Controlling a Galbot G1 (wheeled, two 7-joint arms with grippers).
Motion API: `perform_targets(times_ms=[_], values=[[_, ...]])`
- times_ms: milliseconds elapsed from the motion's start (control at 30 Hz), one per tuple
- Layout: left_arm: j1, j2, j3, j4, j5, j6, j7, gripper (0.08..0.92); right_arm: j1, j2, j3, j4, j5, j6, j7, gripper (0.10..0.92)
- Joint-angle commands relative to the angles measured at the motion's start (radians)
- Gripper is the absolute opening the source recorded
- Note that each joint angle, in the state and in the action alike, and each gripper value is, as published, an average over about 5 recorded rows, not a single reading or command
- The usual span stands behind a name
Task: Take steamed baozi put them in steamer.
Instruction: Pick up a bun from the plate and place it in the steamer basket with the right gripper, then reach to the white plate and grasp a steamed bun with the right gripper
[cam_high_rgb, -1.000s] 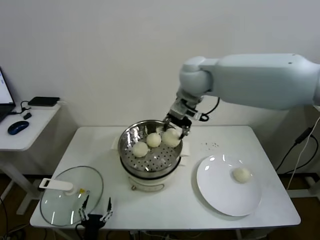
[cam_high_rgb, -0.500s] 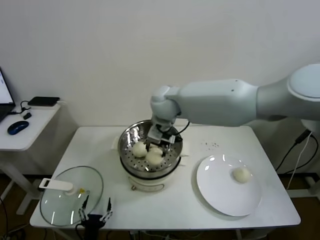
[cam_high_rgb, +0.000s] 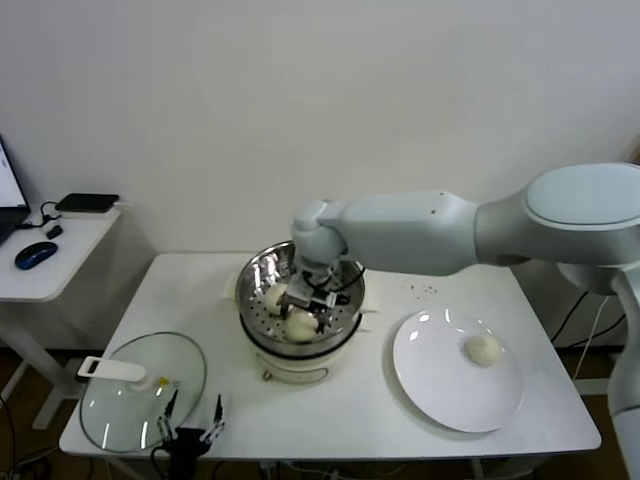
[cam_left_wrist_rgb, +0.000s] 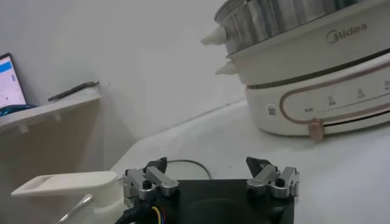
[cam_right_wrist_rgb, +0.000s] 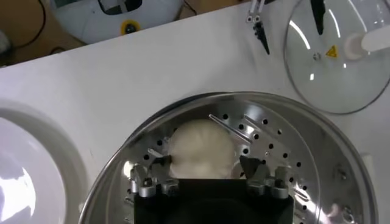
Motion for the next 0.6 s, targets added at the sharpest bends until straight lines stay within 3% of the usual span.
perform_targets(times_ms=[33, 200, 400, 600], values=[[0.003, -0.031, -0.002, -0.009, 0.003, 0.001, 0.001, 0.823, 0.154, -0.031, -0.051, -0.018, 0.167, 0.033, -0.038, 0.815], [0.010, -0.030, -0.002, -0.018, 0.002, 0.002, 0.001, 0.823, 0.326, -0.118, -0.161, -0.009, 0.334, 0.020, -0.164, 0.822], [0.016, -0.025, 0.001, -0.014, 0.004, -0.002, 0.001, 0.823, 0.444, -0.285, -0.319, 0.009, 0.492, -0.106, -0.287, 0.823], [0.017, -0.026, 0.002, -0.013, 0.005, -0.003, 0.002, 0.823, 0.378, -0.470, -0.410, -0.001, 0.365, -0.169, -0.256, 0.823]])
